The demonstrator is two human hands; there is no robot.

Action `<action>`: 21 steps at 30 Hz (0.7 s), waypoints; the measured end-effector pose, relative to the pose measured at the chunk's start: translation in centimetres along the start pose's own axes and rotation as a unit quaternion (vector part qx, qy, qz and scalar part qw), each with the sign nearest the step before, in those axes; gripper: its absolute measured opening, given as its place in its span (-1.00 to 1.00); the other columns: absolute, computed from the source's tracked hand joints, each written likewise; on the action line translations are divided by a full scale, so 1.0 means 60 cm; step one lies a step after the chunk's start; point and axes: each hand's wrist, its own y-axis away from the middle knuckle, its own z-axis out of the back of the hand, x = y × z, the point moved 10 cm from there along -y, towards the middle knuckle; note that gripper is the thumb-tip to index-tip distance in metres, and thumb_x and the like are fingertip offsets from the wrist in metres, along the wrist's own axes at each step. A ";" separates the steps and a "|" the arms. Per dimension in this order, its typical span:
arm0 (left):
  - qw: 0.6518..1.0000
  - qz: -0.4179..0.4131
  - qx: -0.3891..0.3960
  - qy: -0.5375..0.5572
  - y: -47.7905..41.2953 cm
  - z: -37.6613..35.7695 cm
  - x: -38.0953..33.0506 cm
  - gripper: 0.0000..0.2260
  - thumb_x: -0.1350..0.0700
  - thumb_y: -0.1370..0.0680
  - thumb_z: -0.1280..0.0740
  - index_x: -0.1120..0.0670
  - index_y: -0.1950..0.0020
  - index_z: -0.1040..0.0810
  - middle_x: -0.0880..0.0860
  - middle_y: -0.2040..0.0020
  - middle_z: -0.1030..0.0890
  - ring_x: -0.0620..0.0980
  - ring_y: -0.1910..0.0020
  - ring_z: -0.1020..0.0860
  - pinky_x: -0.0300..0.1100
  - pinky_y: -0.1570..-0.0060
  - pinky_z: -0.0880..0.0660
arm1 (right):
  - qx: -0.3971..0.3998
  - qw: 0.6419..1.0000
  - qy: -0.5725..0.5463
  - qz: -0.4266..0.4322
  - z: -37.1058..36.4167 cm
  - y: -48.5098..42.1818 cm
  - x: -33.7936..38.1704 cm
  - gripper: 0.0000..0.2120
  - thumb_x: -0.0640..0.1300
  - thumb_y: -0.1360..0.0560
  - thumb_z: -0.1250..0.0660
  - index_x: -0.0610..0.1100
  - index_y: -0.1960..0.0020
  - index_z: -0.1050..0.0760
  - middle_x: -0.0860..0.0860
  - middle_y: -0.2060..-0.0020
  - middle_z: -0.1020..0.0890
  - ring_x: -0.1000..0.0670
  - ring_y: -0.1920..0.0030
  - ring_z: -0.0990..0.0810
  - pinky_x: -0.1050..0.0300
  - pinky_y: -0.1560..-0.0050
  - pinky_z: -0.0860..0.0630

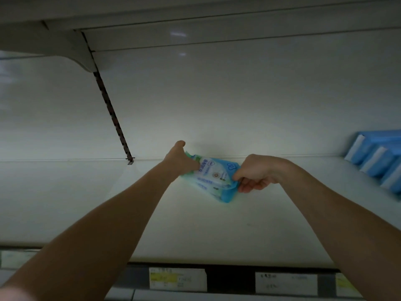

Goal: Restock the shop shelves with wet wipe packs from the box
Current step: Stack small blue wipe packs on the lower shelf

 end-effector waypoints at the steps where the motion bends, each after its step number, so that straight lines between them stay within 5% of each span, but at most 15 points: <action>1: 1.000 -0.011 -0.002 -0.018 -0.002 -0.003 -0.001 -0.21 0.15 -0.43 -0.49 0.06 -0.54 -0.12 0.14 -0.36 -0.41 0.15 -0.27 -0.46 0.00 -0.21 -0.49 | 0.007 1.000 0.003 -0.004 -0.004 0.002 -0.001 -0.86 -0.13 -0.52 -0.33 -0.22 0.05 -0.52 -0.05 0.32 -0.66 0.08 0.40 -0.59 0.30 0.41 -0.41; 5: 0.999 -0.012 0.040 -0.031 0.007 -0.025 0.003 -0.46 0.09 -0.55 -0.37 0.13 -0.47 -0.27 0.12 -0.26 -0.45 0.03 -0.03 -0.51 -0.16 0.09 -0.51 | 0.011 1.000 -0.002 -0.016 -0.016 0.008 -0.004 -0.87 -0.16 -0.54 -0.29 -0.23 0.11 -0.45 -0.14 0.29 -0.62 -0.01 0.40 -0.60 0.27 0.48 -0.50; 8: 0.995 0.019 0.071 -0.066 0.018 -0.021 0.015 -0.73 0.01 -0.57 -0.34 0.17 -0.15 -0.48 0.11 0.01 -0.55 0.02 0.17 -0.55 -0.10 0.11 -0.57 | -0.065 0.997 -0.028 0.021 0.012 0.001 0.005 -0.89 -0.26 -0.52 -0.26 -0.32 0.11 -0.47 -0.21 0.32 -0.59 -0.07 0.40 -0.59 0.12 0.38 -0.60; 11: 0.985 0.077 0.143 -0.064 0.034 -0.025 0.030 -0.72 -0.06 -0.54 -0.38 0.13 -0.06 -0.47 0.12 0.05 -0.62 0.06 0.15 -0.61 -0.04 0.07 -0.60 | -0.133 0.989 -0.045 0.044 0.043 -0.007 0.003 -0.88 -0.28 -0.51 -0.25 -0.36 0.08 -0.48 -0.22 0.31 -0.58 -0.11 0.36 -0.61 0.06 0.29 -0.61; 15: 0.989 0.039 0.108 -0.098 0.028 -0.023 0.017 -0.60 0.00 -0.52 -0.41 0.14 -0.28 -0.45 0.12 -0.16 -0.55 0.07 -0.07 -0.52 -0.03 0.02 -0.54 | -0.162 0.983 0.069 0.046 0.046 -0.004 0.007 -0.85 -0.15 -0.50 -0.28 -0.25 0.12 -0.49 -0.15 0.18 -0.59 -0.16 0.13 -0.64 0.06 0.15 -0.60; 19: 0.990 0.062 0.109 -0.069 0.037 -0.031 0.018 -0.58 0.02 -0.53 -0.39 0.15 -0.30 -0.38 0.13 0.01 -0.56 0.08 0.10 -0.57 0.01 0.09 -0.59 | -0.200 0.970 0.129 0.041 0.051 0.002 0.004 -0.85 -0.11 -0.50 -0.27 -0.19 0.15 -0.45 -0.10 0.25 -0.56 -0.15 0.16 -0.62 0.06 0.25 -0.54; 21: 0.990 0.069 0.116 -0.048 0.044 -0.035 0.016 -0.42 0.01 -0.49 -0.45 0.10 -0.39 -0.25 0.17 -0.08 -0.52 0.14 0.08 -0.58 0.03 0.22 -0.61 | -0.246 0.957 0.144 0.055 0.061 0.006 0.005 -0.81 -0.02 -0.50 -0.26 -0.15 0.10 -0.41 -0.09 0.21 -0.53 -0.13 0.16 -0.54 0.12 0.26 -0.41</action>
